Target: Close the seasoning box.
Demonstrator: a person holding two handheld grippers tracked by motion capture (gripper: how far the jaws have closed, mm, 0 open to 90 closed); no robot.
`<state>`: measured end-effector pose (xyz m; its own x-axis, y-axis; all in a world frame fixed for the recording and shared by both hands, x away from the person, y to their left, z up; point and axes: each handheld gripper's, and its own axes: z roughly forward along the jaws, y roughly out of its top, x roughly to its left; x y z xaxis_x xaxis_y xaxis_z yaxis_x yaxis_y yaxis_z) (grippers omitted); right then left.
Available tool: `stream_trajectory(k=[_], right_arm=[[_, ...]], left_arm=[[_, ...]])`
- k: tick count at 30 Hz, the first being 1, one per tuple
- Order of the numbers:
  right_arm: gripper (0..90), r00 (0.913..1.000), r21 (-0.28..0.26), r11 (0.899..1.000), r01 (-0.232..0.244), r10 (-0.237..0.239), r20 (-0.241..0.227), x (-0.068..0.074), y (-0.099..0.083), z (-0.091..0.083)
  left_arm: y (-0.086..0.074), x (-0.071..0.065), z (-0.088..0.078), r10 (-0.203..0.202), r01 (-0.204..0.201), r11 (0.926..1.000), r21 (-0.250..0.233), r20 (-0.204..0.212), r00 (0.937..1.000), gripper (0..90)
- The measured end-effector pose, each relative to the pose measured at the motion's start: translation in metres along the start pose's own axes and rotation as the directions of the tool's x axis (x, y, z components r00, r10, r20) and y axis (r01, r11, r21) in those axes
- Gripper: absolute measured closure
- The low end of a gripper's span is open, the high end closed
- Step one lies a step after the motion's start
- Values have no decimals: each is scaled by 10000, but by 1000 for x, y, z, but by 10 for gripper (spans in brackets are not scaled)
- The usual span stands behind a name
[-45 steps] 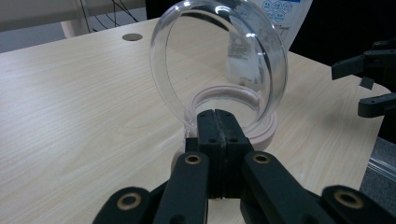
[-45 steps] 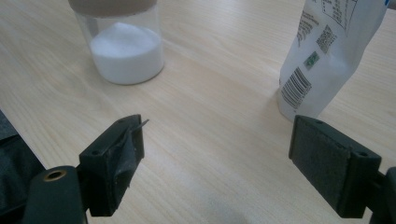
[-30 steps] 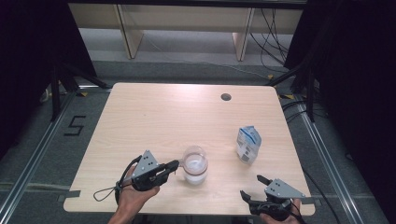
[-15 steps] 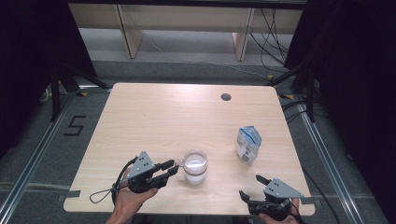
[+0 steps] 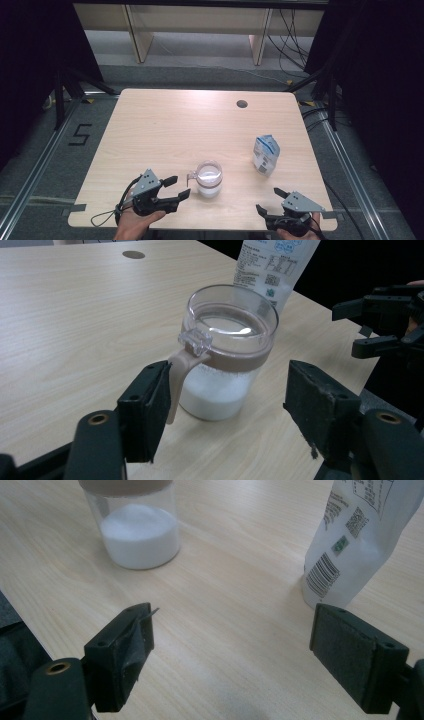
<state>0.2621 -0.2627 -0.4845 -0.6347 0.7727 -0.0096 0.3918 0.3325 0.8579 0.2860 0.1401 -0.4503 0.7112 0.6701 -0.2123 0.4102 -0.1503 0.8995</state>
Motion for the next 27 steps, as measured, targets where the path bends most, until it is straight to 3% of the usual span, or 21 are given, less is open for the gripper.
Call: stream_trajectory(k=[2, 5, 6, 8, 10, 13, 16, 20, 22, 23, 27], right_arm=[[183, 9999, -67, 9998, 165, -165, -36, -1, 0, 1], [181, 9999, 0, 9999, 114, -114, -10, -1, 0, 0], [181, 10000, 49, 10000, 23, -22, -35, 0, 0, 0], [181, 10000, 11, 10000, 11, -11, -34, -1, 0, 0], [181, 10000, 38, 10000, 23, -23, -2, -1, -1, 0], [178, 9996, 204, 9994, -263, 265, -92, 1, -1, 0], [176, 9999, 188, 9998, -102, 102, 20, 0, -2, 0], [170, 9998, 418, 9991, -119, 125, -135, -2, -3, 2], [169, 9991, 454, 9985, -311, 324, -274, -1, -4, 3], [169, 9991, 455, 9985, -317, 329, -267, -1, -4, 3], [166, 9991, 506, 9982, -333, 345, -242, -1, -5, 1]], left_arm=[[-4, 1, -1, 0, 0, 10000, 25, 50, 10000, 325], [-10, 1, -1, -208, 208, 9996, 198, 11, 9998, 307], [-12, 2, -2, -47, 48, 9996, 263, -29, 10000, 304], [-17, 2, -2, -247, 248, 9992, 325, -21, 9997, 298], [-21, 2, -3, -190, 196, 9989, 427, -123, 9997, 294], [-26, 1, -5, -261, 266, 9984, 507, -103, 9996, 287], [-30, 3, -7, 103, -97, 9982, 597, -102, 9999, 277], [-35, 2, -10, -299, 320, 9975, 625, -336, 9990, 269], [-37, 4, -12, -138, 158, 9974, 702, -289, 9995, 268], [-39, 3, -12, -306, 323, 9975, 632, -269, 9992, 266], [-43, 3, -14, -244, 268, 9970, 723, -331, 9992, 264]])
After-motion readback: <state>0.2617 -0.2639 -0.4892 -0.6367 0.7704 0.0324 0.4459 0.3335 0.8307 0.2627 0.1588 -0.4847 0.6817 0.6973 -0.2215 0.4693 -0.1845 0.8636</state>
